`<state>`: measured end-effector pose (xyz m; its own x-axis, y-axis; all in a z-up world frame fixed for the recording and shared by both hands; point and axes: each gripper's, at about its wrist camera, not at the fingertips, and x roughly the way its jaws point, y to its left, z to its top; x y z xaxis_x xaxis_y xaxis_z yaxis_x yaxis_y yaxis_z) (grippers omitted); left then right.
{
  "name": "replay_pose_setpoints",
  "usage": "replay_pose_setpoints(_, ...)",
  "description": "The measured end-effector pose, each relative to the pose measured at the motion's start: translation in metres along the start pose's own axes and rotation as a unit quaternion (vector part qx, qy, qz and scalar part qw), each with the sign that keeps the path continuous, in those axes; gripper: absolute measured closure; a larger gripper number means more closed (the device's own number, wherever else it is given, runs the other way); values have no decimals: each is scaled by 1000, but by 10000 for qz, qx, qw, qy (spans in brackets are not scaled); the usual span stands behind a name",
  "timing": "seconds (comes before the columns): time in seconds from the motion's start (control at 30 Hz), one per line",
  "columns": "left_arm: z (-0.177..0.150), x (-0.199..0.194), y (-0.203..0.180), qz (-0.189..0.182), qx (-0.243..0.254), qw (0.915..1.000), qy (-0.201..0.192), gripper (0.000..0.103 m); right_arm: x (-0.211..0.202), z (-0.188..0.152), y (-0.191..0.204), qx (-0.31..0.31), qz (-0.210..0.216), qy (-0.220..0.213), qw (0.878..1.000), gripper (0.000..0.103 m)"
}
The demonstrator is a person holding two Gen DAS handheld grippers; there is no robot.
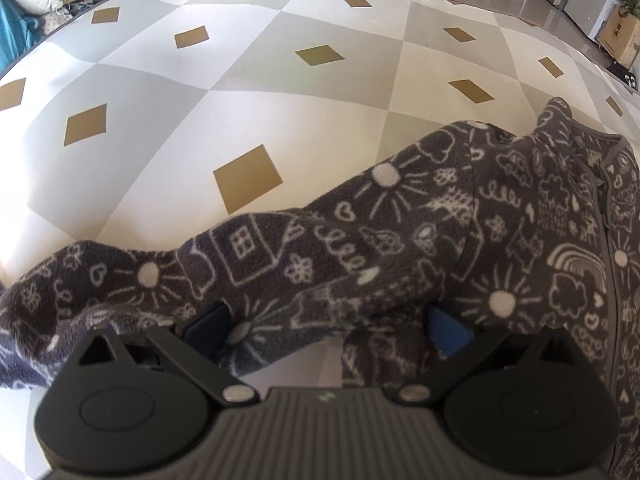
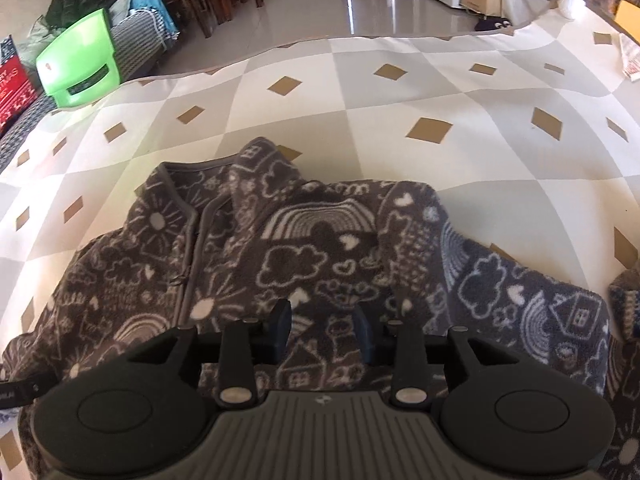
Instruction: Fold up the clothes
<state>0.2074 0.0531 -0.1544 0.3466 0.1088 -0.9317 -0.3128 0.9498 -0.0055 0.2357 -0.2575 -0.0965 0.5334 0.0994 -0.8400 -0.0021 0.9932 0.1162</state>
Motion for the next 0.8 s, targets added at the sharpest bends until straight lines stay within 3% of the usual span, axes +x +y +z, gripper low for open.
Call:
replay_pose_setpoints(0.3,1,-5,1,964,-107,9950,-235,0,-3,-17,17,-585,263,254,9976,68)
replay_pose_setpoints(0.57,-8,-22,-22,685,387,9961,-410,0,-16,-33,14,-973,380,379,9938,67)
replay_pose_setpoints(0.73,-21,-35,-32,346,675,9963,-411,0,-20,-43,4,-880,790,683,9906,67)
replay_pose_setpoints(0.8,-29,-35,-38,219,912,9950,-340,0,-19,-48,3,-920,716,768,9902,67)
